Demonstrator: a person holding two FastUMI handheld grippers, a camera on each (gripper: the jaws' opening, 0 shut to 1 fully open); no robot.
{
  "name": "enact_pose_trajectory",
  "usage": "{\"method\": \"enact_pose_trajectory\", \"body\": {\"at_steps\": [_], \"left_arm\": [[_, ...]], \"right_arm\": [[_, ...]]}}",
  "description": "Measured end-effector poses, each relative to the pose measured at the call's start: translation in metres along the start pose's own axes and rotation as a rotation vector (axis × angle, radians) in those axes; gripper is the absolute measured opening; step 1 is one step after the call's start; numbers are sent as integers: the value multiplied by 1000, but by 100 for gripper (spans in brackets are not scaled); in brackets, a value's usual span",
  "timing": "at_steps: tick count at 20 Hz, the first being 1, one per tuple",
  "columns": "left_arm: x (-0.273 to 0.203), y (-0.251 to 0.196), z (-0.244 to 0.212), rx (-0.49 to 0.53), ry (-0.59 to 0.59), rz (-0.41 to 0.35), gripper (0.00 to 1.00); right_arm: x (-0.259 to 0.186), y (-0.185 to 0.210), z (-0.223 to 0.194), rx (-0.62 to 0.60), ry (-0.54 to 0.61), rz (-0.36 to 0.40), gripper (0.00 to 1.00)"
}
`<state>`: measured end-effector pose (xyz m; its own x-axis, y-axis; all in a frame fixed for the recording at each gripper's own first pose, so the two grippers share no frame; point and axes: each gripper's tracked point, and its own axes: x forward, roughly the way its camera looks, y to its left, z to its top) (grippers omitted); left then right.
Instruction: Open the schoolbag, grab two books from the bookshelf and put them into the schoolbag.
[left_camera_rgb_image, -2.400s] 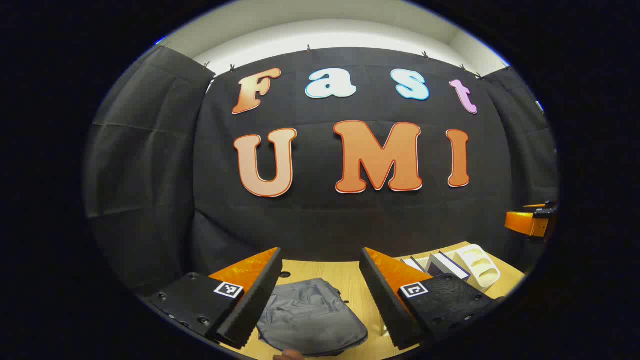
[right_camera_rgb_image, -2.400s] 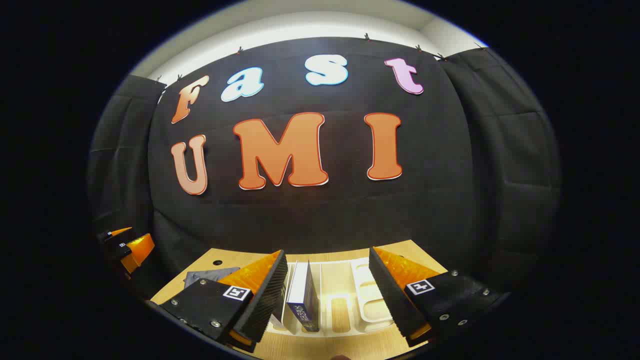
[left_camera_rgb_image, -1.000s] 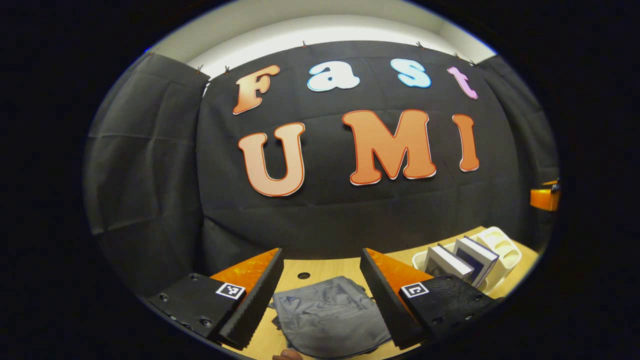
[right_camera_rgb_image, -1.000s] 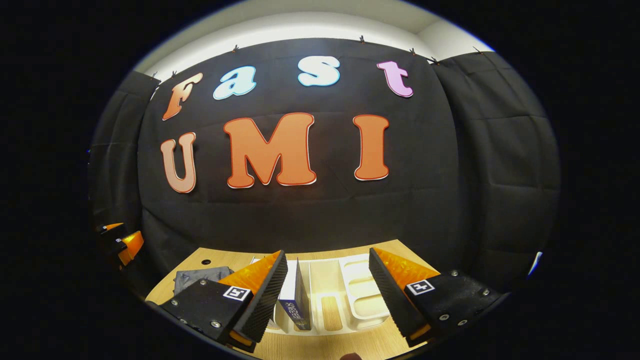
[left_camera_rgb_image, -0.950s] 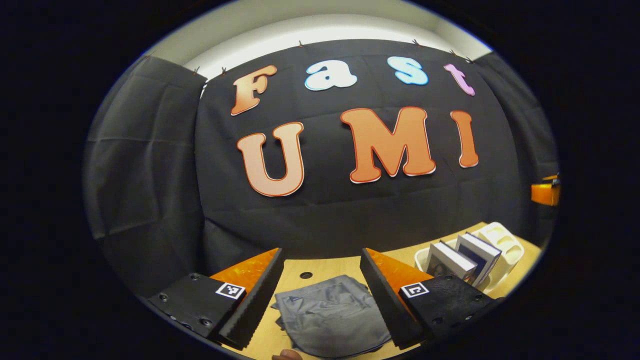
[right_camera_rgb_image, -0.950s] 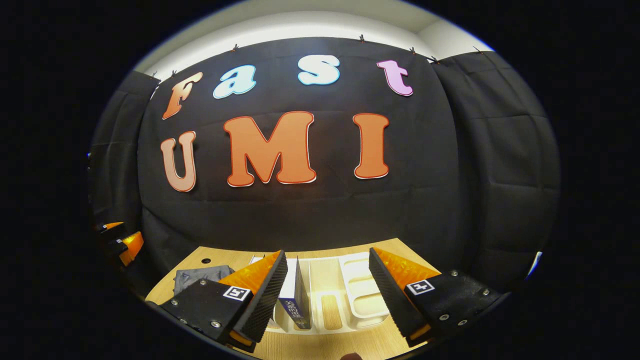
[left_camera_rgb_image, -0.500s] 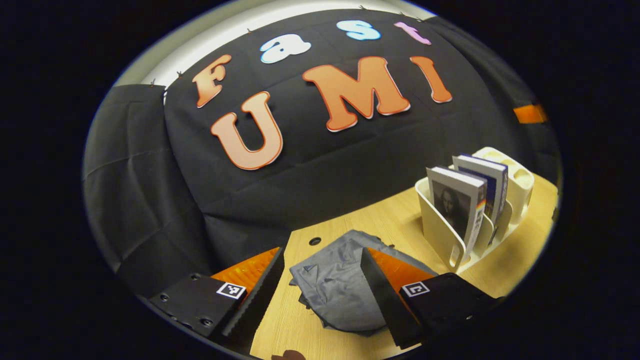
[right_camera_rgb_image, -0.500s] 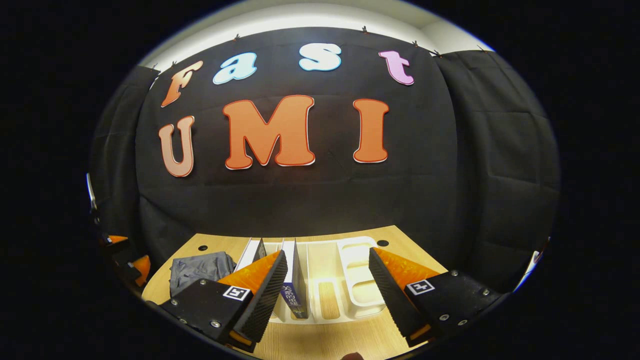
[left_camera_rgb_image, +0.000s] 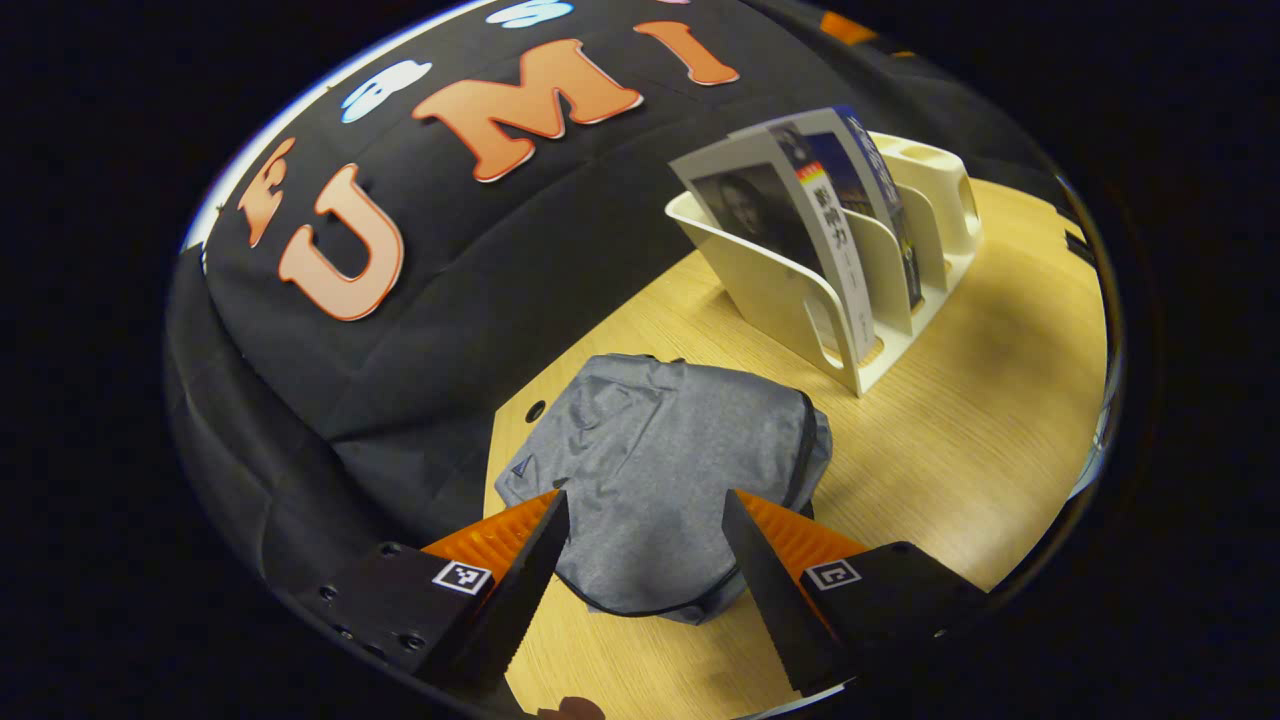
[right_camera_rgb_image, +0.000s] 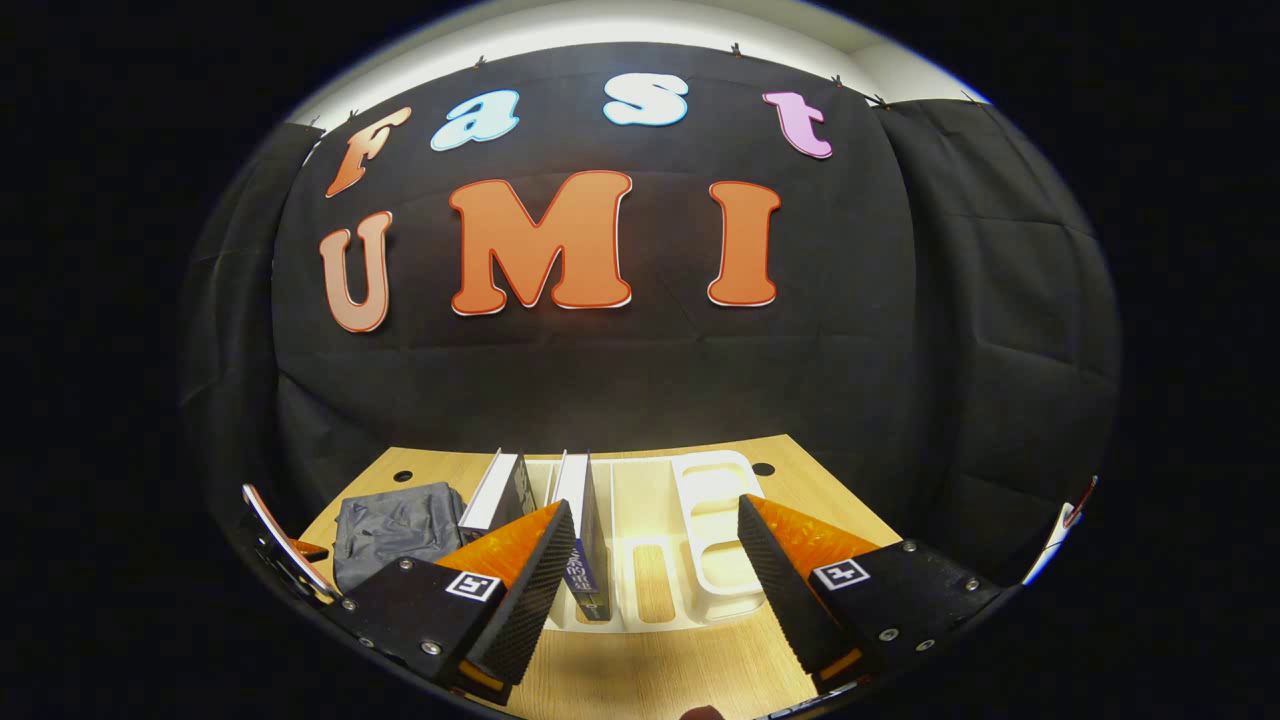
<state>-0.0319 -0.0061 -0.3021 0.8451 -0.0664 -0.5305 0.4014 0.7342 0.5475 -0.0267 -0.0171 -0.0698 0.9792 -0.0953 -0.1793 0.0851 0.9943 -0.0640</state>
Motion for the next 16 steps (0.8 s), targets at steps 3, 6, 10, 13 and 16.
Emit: {"method": "enact_pose_trajectory", "body": {"at_steps": [3,6,10,13,16], "left_arm": [[14,-24,-6,81,10,-33,98],[24,-32,-9,166,19,-34,98],[21,-41,-8,244,9,-53,98],[14,-44,-2,243,-4,-62,98],[19,-42,-13,237,32,-63,98]], "right_arm": [[-3,-11,-8,-4,22,-23,97],[-4,-19,-15,0,40,-43,97],[-5,-22,-22,1,59,-51,98],[-7,-22,-27,3,68,-54,98],[-5,-22,-33,31,90,-49,98]]}}
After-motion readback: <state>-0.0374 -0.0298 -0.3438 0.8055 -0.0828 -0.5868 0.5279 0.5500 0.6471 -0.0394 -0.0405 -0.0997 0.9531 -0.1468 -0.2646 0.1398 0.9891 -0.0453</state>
